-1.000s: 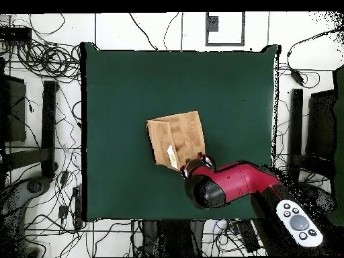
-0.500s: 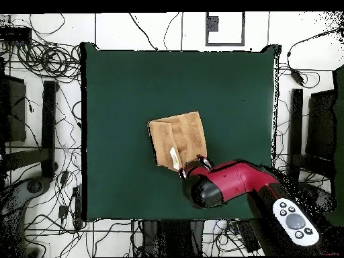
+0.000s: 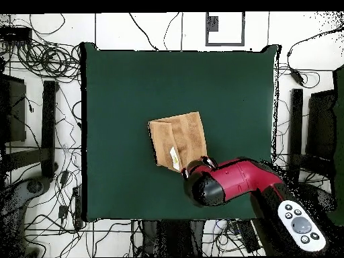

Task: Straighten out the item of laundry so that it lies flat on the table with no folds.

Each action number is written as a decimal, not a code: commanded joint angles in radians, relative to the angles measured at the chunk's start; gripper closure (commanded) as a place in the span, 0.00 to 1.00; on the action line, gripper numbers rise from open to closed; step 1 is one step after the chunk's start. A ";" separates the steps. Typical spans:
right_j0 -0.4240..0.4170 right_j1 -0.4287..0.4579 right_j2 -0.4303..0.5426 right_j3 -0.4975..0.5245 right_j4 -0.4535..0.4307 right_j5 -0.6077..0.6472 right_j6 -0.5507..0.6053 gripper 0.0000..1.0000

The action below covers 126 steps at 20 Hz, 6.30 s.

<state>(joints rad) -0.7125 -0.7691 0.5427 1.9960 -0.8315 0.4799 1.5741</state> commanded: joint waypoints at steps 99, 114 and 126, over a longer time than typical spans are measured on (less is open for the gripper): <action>0.868 0.003 -0.687 -0.252 -0.327 0.033 0.718 1.00; 1.072 0.089 -0.763 -0.226 -0.215 0.107 0.859 1.00; 1.282 0.249 -0.893 -0.247 -0.103 0.029 1.105 1.00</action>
<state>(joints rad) 0.4719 -0.6509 -0.2999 1.7850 -1.0184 0.5108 2.1687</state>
